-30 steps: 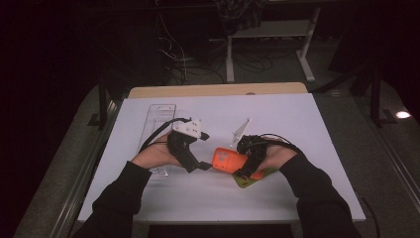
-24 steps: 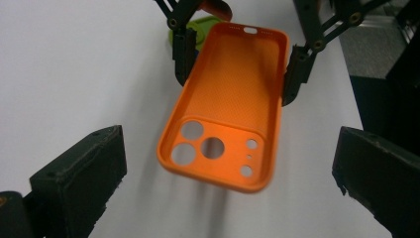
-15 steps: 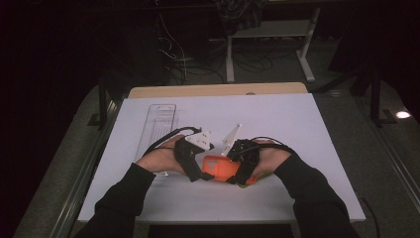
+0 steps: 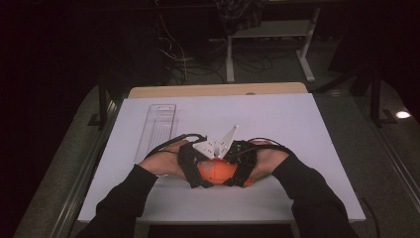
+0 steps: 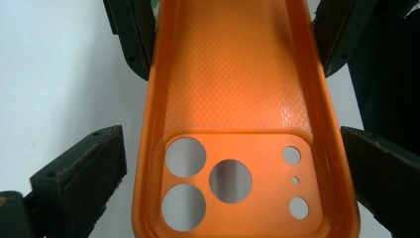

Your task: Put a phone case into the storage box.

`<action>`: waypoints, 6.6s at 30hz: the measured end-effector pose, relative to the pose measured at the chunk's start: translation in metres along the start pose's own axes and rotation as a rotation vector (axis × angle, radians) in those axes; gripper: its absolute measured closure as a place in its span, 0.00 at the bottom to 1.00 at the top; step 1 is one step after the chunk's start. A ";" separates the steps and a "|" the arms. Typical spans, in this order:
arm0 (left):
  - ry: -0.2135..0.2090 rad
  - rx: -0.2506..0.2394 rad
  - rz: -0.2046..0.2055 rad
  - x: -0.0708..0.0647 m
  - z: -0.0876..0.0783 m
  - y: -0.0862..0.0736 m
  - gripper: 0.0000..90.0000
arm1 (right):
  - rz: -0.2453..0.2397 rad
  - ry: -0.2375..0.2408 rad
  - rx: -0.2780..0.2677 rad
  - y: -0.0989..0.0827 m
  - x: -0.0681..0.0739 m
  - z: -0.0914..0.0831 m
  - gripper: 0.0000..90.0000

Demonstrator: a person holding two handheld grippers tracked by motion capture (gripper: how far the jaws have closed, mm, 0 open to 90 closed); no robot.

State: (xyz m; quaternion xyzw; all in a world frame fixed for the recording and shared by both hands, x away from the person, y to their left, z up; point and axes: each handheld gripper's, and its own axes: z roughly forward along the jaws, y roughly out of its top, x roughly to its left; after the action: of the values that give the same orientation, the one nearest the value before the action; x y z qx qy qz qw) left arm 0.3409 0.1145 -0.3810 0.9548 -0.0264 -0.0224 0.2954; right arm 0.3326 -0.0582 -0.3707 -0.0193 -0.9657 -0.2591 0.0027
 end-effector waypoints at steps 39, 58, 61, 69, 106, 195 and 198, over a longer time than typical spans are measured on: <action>0.093 -0.096 -0.245 0.006 -0.025 -0.022 0.18 | 0.340 -0.188 -0.179 -0.068 -0.013 -0.050 0.03; 0.283 -0.126 -0.449 0.009 -0.028 -0.020 0.18 | 0.658 -0.391 -0.361 -0.095 0.007 -0.025 0.00; 0.297 -0.119 -0.456 0.009 -0.027 -0.019 0.18 | 0.678 -0.423 -0.394 -0.094 0.008 -0.017 0.00; 0.302 -0.113 -0.491 0.008 -0.019 -0.017 0.18 | 0.674 -0.442 -0.398 -0.087 0.009 0.003 0.00; 0.295 -0.095 -0.459 0.009 -0.019 -0.017 0.18 | 0.150 -0.854 -0.142 -0.063 0.031 0.026 0.00; 0.225 -0.119 -0.417 -0.001 -0.012 -0.006 0.13 | -0.595 -1.173 0.140 -0.037 0.073 0.057 0.87; 0.224 -0.130 -0.422 -0.001 -0.015 -0.007 0.06 | -0.592 -1.179 0.145 -0.038 0.072 0.057 0.87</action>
State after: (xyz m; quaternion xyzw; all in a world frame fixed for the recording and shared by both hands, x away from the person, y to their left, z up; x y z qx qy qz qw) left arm 0.3409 0.1290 -0.3724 0.9145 0.2082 0.0205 0.3462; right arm 0.2597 -0.0605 -0.4378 0.1084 -0.7851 -0.1293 -0.5960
